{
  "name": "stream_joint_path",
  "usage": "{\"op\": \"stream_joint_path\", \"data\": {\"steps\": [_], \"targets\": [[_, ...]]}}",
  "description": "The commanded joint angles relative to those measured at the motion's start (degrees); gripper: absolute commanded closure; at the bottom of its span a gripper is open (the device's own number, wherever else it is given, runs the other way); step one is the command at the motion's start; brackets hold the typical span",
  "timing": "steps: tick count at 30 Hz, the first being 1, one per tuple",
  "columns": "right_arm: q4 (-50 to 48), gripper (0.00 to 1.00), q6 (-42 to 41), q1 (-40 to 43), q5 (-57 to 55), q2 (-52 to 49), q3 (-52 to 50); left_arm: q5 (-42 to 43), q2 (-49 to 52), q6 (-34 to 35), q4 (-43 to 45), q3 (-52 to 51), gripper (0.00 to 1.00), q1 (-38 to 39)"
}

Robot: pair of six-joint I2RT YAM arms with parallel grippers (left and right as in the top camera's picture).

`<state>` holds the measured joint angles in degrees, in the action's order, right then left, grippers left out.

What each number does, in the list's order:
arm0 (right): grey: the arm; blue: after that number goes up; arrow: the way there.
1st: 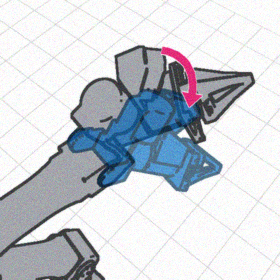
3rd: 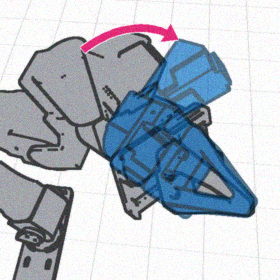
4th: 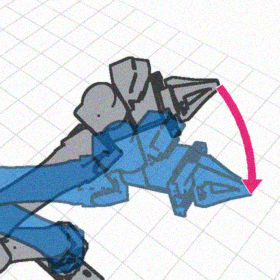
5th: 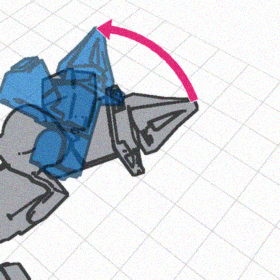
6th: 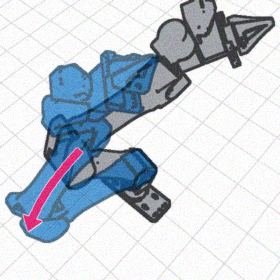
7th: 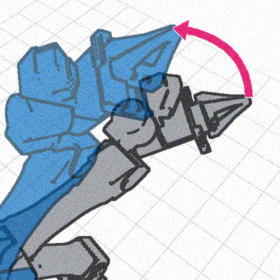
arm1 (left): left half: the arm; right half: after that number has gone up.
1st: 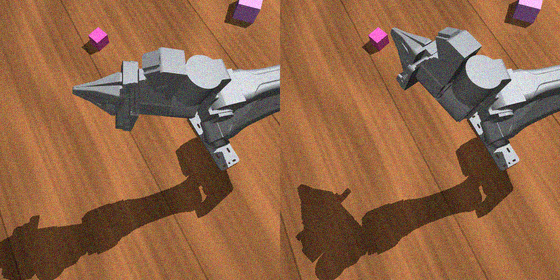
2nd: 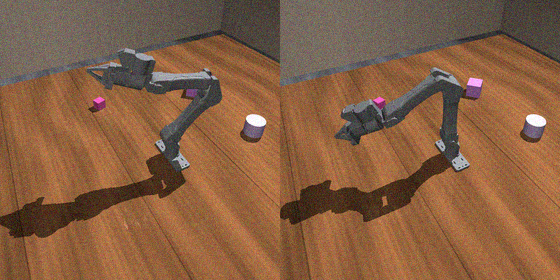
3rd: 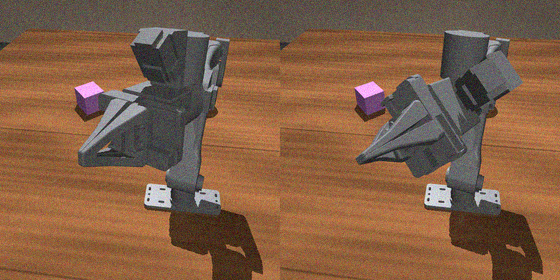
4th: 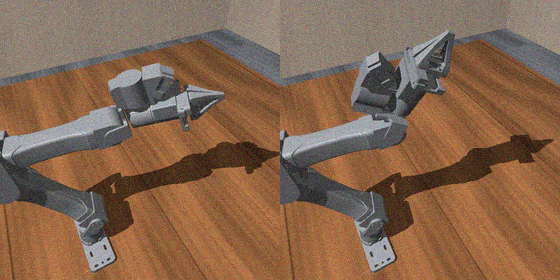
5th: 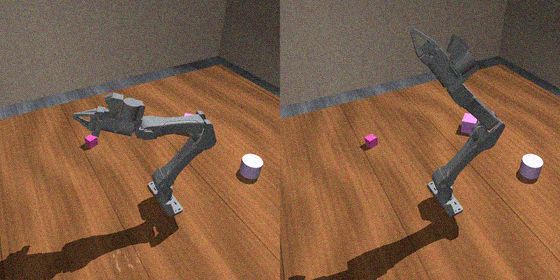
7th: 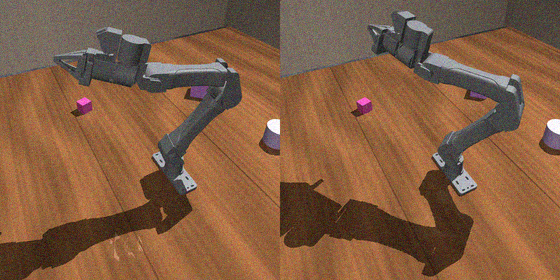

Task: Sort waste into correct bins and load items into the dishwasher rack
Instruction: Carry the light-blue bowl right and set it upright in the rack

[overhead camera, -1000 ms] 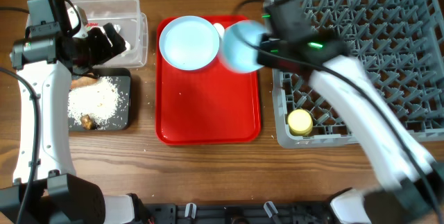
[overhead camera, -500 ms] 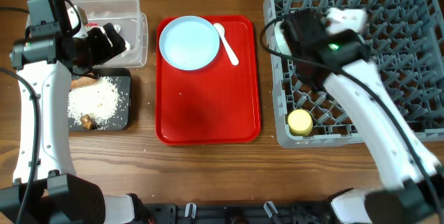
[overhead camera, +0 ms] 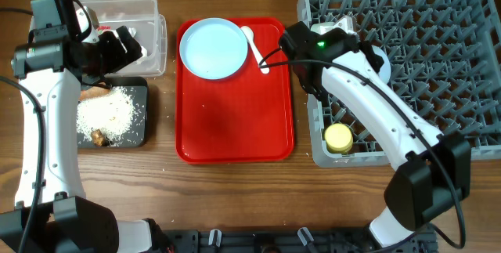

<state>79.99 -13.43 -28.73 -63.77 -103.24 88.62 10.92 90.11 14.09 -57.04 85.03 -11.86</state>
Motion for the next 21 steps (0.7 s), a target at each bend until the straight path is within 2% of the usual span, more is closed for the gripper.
{"op": "stream_joint_path", "data": {"steps": [1,12,21], "targets": [[0.02,0.96,8.44,-0.20,-2.47,-1.40,0.13,-0.13,-0.11,-0.31,-0.04,0.57,0.00,-0.26],[-9.38,0.96,25.46,-0.02,0.76,-1.44,0.13,-0.13,-0.11,-0.31,-0.04,0.57,0.00,-0.26],[-9.68,0.96,25.86,1.90,0.76,-1.46,-0.07,-0.13,-0.09,-0.31,-0.04,0.57,0.00,-0.26]]}}
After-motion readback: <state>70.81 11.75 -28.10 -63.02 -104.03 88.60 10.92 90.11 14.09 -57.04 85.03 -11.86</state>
